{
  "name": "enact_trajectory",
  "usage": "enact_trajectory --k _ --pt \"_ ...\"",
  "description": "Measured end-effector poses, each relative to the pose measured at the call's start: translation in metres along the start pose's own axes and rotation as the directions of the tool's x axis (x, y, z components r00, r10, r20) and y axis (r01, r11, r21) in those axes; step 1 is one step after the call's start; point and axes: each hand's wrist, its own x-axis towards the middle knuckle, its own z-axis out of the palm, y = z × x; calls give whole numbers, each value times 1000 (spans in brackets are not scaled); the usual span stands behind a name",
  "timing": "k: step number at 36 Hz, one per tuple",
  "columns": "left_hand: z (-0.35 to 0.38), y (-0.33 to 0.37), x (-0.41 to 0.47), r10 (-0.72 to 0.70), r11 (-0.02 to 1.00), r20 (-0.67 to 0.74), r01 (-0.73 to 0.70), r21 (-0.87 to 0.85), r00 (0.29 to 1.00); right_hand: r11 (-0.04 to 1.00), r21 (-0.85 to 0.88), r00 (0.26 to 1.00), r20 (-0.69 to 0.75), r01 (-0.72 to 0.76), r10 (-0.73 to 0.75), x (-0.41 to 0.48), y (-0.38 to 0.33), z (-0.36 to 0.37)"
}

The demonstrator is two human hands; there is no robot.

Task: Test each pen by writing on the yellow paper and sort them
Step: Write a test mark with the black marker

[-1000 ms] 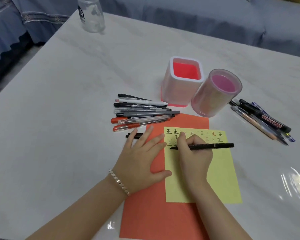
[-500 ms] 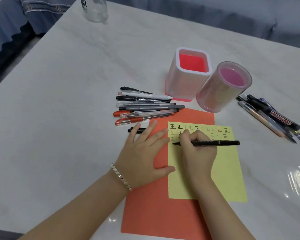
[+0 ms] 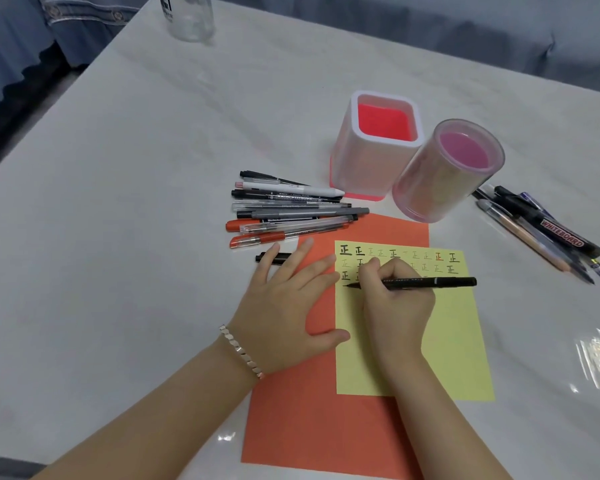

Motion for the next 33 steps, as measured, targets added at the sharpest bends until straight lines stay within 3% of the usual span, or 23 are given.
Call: enact_trajectory --k 33 --pt "0 1 1 -1 1000 -1 1 -2 1000 1000 24 999 32 7 -7 1 1 -1"
